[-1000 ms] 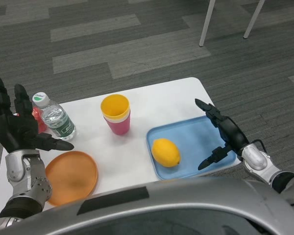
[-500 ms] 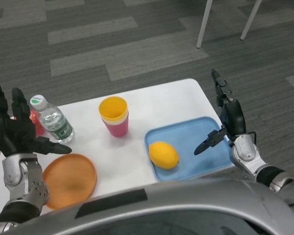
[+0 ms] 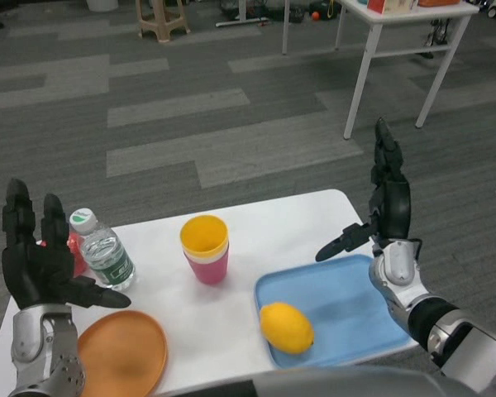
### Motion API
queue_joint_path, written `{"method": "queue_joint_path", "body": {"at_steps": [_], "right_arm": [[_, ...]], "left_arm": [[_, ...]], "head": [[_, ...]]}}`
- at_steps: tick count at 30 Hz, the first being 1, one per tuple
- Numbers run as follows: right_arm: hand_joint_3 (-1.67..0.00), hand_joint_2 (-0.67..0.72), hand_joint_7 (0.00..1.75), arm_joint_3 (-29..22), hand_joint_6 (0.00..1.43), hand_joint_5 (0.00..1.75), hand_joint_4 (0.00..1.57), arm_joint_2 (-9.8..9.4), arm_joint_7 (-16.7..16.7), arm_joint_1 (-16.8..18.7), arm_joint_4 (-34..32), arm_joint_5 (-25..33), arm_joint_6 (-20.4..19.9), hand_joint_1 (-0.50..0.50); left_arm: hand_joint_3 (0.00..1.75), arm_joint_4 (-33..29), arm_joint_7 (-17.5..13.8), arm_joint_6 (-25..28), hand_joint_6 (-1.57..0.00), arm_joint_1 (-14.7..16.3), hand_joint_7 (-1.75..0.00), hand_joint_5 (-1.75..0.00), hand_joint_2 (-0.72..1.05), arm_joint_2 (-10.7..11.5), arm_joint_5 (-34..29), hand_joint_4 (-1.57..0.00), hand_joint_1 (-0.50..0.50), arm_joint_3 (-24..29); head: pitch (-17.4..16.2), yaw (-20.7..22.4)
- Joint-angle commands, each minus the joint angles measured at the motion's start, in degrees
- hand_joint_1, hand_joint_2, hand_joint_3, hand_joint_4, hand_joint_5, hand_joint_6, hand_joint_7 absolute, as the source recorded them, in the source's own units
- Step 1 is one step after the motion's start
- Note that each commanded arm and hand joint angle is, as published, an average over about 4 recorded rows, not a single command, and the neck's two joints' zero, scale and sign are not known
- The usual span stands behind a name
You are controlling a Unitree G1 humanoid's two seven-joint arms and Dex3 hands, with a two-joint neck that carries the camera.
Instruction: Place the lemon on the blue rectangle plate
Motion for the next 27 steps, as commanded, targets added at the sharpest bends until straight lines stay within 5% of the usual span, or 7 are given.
{"method": "queue_joint_path", "body": {"at_steps": [1, 8, 27], "right_arm": [[0.00, 0.52, 0.00, 2.3, 0.00, 0.00, 0.00, 0.50, -1.4, -4.5, 2.4, 0.2, -0.6, -0.40], [0.00, 0.47, 0.00, 7.5, 0.00, 0.00, 0.00, -0.16, -1.3, -8.9, 4.8, 0.5, -0.4, -0.41], [0.00, 0.47, 0.00, 8.6, 0.00, 0.00, 0.00, -0.66, -0.6, -7.9, 3.6, 0.8, -0.3, -0.38]], "left_arm": [[0.09, 0.7, -0.1, -0.2, 0.00, -1.0, 0.00, 0.00, -0.72, -0.2, 0.0, 0.00, -0.50, 0.2], [0.09, 0.9, -0.1, -0.2, 0.00, -1.3, 0.00, 0.00, -0.72, -0.1, 0.2, 0.00, -0.50, -0.2], [0.09, 0.6, -0.1, -0.2, 0.00, -0.8, 0.00, 0.00, -0.72, 0.5, 0.2, 0.00, -0.50, -1.4]], "head": [[1.4, -0.5], [-1.1, -2.5], [-3.6, -3.0]]}}
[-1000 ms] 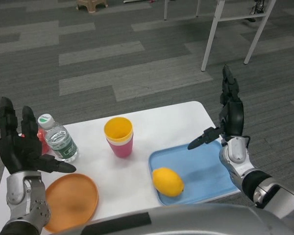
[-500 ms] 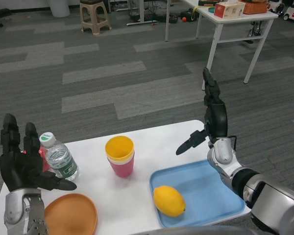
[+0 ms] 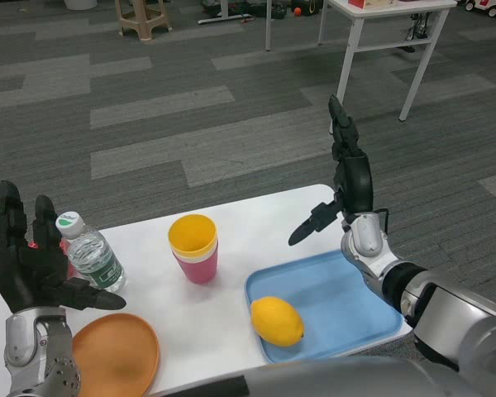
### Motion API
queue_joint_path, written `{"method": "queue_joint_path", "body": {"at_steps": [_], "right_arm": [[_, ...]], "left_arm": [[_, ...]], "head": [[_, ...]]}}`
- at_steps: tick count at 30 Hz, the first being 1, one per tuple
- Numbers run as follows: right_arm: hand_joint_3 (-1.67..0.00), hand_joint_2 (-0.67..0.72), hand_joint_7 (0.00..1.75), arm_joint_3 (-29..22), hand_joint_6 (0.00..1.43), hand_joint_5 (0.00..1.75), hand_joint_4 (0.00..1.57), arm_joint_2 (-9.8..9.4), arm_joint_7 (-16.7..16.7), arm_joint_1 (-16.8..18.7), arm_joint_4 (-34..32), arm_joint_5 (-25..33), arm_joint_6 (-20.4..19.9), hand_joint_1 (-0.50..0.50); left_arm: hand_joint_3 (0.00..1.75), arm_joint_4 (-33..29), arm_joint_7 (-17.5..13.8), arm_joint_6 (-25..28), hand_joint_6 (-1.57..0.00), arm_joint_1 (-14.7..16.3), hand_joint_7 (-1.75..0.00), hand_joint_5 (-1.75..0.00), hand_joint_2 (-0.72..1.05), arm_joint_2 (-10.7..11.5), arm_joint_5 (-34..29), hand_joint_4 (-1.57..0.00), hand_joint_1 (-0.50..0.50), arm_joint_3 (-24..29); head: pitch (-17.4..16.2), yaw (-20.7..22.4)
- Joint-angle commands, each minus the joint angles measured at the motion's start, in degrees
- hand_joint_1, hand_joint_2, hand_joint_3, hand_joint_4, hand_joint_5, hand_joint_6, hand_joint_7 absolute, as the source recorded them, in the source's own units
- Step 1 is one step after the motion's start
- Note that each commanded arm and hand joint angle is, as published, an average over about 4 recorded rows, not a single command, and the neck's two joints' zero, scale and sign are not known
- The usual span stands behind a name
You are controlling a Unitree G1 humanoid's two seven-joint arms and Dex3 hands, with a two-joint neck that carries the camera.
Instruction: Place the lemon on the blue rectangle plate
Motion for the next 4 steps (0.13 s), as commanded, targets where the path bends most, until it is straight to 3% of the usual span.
{"method": "queue_joint_path", "body": {"at_steps": [1, 4], "right_arm": [[0.00, 0.47, 0.00, 0.3, 0.00, 0.00, 0.00, -0.64, 0.3, 0.1, -0.3, 0.4, 0.0, -0.38], [0.00, 0.47, 0.00, 0.3, 0.00, 0.00, 0.00, -0.69, 0.3, 0.1, -0.2, 0.4, 0.0, -0.38]], "left_arm": [[0.09, 0.2, -0.1, -0.2, 0.00, -0.1, 0.00, 0.00, -0.72, 0.8, 0.2, 0.00, -0.50, 0.0], [0.09, 0.2, -0.1, -0.2, 0.00, 0.0, 0.00, 0.00, -0.72, 0.7, 0.2, 0.00, -0.50, 0.0]], "head": [[-0.2, 0.2], [-0.4, 0.3]]}}
